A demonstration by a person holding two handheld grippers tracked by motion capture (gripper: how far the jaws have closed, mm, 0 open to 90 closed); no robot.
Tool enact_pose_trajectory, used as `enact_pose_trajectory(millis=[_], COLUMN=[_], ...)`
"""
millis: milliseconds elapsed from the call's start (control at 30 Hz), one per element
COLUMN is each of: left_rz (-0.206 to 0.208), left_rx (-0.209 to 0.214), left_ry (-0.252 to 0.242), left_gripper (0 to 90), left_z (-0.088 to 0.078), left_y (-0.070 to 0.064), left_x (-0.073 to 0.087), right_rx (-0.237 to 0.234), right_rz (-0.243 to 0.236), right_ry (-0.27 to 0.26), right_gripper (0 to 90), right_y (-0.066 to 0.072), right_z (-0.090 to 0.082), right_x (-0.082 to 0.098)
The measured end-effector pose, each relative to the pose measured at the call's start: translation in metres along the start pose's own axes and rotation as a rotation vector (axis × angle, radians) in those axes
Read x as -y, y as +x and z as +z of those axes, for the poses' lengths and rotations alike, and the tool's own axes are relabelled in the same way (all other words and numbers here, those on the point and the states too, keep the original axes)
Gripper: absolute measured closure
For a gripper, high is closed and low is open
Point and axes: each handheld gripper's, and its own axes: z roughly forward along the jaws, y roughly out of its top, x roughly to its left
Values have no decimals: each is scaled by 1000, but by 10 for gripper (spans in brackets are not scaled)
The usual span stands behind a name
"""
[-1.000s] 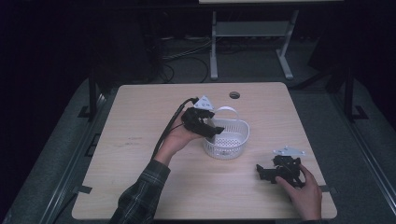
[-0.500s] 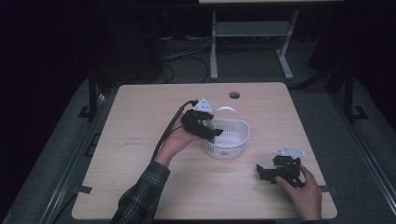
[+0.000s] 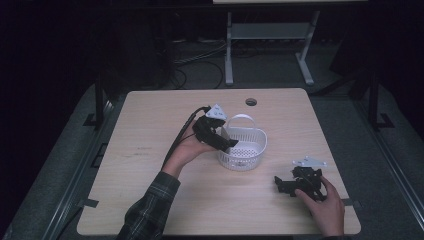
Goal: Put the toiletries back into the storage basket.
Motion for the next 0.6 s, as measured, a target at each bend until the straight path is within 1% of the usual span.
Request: enact_pose_trajectory(millis=[100, 167, 200, 333, 400, 433, 467, 533, 600], left_rz=[9, 1, 4, -8, -18, -12, -17, -9, -19], left_rx=[-5, -10, -17, -34, -36, -38, -41, -37, -32], left_ry=[-9, -18, -14, -34, -49, -47, -52, -46, -57], left_gripper=[129, 129, 129, 129, 129, 129, 129, 129, 129], left_z=[-9, -14, -17, -29, -36, -38, -40, -45, -49], left_y=[1, 2, 3, 6, 7, 7, 6, 5, 3], left_x=[1, 2, 3, 5, 7, 8, 9, 12, 17], right_rx=[1, 1, 1, -1, 0, 0, 0, 0, 0], right_rz=[-4, -2, -2, -2, -2, -2, -2, -1, -2], right_ry=[-3, -1, -1, -1, -1, -1, -1, -1, -1], right_gripper=[0, 0, 0, 0, 0, 0, 0, 0, 0], right_y=[0, 0, 0, 0, 0, 0, 0, 0, 0], right_z=[0, 0, 0, 0, 0, 0, 0, 0, 0], right_x=[0, 0, 0, 0, 0, 0, 0, 0, 0])
